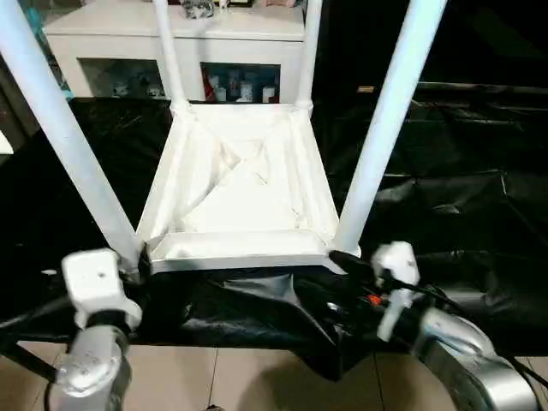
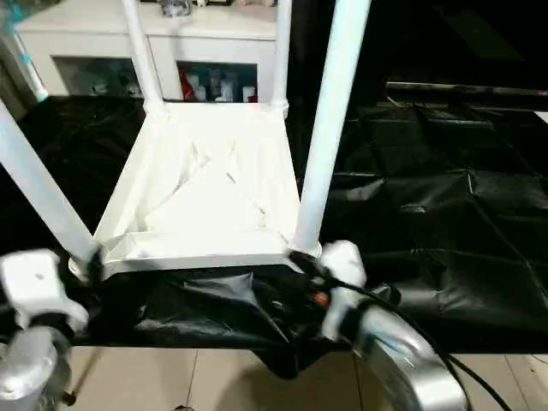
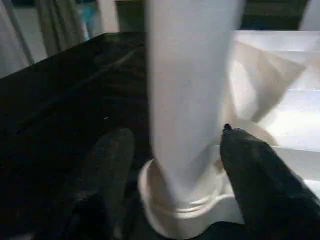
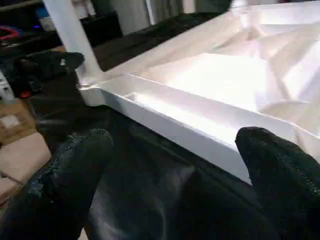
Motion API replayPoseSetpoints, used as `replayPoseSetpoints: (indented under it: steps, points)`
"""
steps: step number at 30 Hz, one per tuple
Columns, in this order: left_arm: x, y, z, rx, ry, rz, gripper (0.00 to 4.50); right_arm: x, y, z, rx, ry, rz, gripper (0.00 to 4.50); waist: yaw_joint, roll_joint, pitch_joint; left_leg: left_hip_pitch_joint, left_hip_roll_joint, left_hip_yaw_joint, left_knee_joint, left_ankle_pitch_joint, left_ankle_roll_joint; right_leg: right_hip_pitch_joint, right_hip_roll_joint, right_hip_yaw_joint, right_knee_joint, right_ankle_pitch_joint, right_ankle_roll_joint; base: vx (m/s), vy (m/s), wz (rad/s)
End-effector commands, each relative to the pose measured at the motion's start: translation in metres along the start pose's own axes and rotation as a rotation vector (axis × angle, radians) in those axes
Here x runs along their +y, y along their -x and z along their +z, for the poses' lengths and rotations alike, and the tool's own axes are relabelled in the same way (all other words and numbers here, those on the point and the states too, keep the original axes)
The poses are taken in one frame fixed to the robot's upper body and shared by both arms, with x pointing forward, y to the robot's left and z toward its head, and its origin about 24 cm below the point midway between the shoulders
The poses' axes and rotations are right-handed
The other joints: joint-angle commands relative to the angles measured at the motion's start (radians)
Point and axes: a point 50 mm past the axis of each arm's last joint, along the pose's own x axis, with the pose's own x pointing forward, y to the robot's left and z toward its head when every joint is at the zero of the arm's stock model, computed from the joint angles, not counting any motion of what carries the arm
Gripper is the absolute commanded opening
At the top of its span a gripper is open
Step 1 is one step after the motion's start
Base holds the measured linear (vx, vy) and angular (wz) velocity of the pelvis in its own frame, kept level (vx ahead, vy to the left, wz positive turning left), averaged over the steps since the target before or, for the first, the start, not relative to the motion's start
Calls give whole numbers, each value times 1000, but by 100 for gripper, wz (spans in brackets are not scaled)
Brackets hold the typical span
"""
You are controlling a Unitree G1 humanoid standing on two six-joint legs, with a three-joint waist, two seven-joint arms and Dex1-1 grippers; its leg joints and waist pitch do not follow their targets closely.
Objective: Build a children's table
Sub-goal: Flip table
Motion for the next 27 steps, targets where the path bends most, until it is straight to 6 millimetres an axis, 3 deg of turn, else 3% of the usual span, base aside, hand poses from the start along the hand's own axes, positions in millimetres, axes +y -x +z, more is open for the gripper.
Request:
replayPoseSetpoints:
  steps: [1,2,3,4,5,8,9,10,11,12,13,14,15,16,17,19,20,23,27]
  points:
    - [3,-1,2,6,7,11,353,0,-5,3,-17,1,26,450,8,-9,-38,20,55,-29,-94,-185,26,0,-71,35,-86,95,-172,0,0,0]
    - [4,-1,2,4,11,11,362,0,-7,3,-21,1,34,450,11,-5,-37,21,58,-30,-95,-178,26,-1,-71,34,-85,96,-174,0,0,0]
    - [2,-6,3,4,39,-27,362,-2,-14,5,-22,5,46,450,13,-12,-37,23,60,-28,-95,-177,25,-1,-69,34,-86,104,-174,0,0,0]
    - [1,-7,3,4,41,-38,366,-2,-15,5,-22,5,50,450,19,-7,-39,25,59,-29,-95,-173,20,-4,-69,33,-81,108,-179,0,0,0]
    - [-2,-11,4,4,48,-74,383,-2,-18,6,-23,4,60,450,20,-14,-38,26,59,-27,-95,-174,18,-5,-68,34,-83,105,-178,0,0,0]
    - [-12,-24,4,9,50,-165,404,-1,-28,8,-22,-14,114,450,32,-14,-39,31,60,-26,-98,-181,5,-8,-69,36,-81,99,-167,0,0,0]
    - [-14,-27,4,13,53,-179,408,0,-30,8,-22,-15,123,450,34,-20,-39,30,58,-25,-97,-177,2,-8,-68,37,-79,105,-161,0,0,0]
    - [-15,-29,3,18,48,-189,421,0,-32,8,-20,-17,134,450,36,-19,-40,30,59,-25,-99,-172,-4,-6,-69,36,-78,117,-154,0,0,0]
    - [-15,-34,1,27,21,-194,421,1,-34,8,-14,-21,149,450,36,-28,-40,29,61,-25,-99,-167,-2,-4,-69,36,-79,126,-150,0,0,0]
    - [-13,-40,-1,42,-4,-187,443,2,-36,8,-7,-13,159,450,39,-22,-41,31,59,-24,-98,-162,-7,-7,-70,36,-77,141,-145,0,0,0]
    - [-9,-45,-2,49,-21,-165,443,2,-38,9,-5,-11,164,450,40,-39,-42,30,59,-23,-99,-159,-6,-4,-69,36,-77,153,-135,0,0,0]
    - [-7,-49,-2,52,-28,-151,448,2,-39,10,-5,-9,166,450,42,-33,-43,32,58,-24,-99,-159,-8,-5,-71,36,-76,154,-133,0,0,0]
    - [-4,-52,-1,53,-14,-126,448,2,-39,11,-8,-10,170,450,40,-39,-44,31,58,-25,-100,-160,-12,-3,-71,35,-75,161,-129,0,0,0]
    - [-3,-54,1,50,-3,-110,448,1,-39,12,-10,-11,174,450,42,-36,-46,32,61,-28,-101,-157,-21,-2,-73,33,-72,178,-133,0,0,0]
    - [-2,-56,2,47,7,-95,448,0,-40,14,-11,-12,177,450,37,-62,-44,32,63,-24,-102,-155,-17,0,-70,32,-75,185,-134,0,0,0]
    - [-2,-60,8,33,53,-95,421,0,-40,16,-13,-10,187,450,41,-52,-45,36,63,-24,-101,-151,-19,-3,-74,33,-71,187,-144,0,0,0]
    - [-4,-63,11,29,67,-101,413,0,-42,17,-19,-17,201,450,40,-61,-46,33,63,-23,-102,-134,-20,0,-72,32,-71,214,-146,0,0,0]
    - [-7,-65,12,24,89,-124,388,-1,-43,16,-24,-28,218,450,42,-67,-46,33,61,-21,-100,-132,-24,-1,-72,32,-69,244,-146,0,0,0]
    - [-12,-66,16,6,140,-133,365,0,-42,11,-12,-31,252,450,51,-67,-46,34,62,-19,-98,-136,-20,0,-74,33,-69,251,-154,0,0,0]
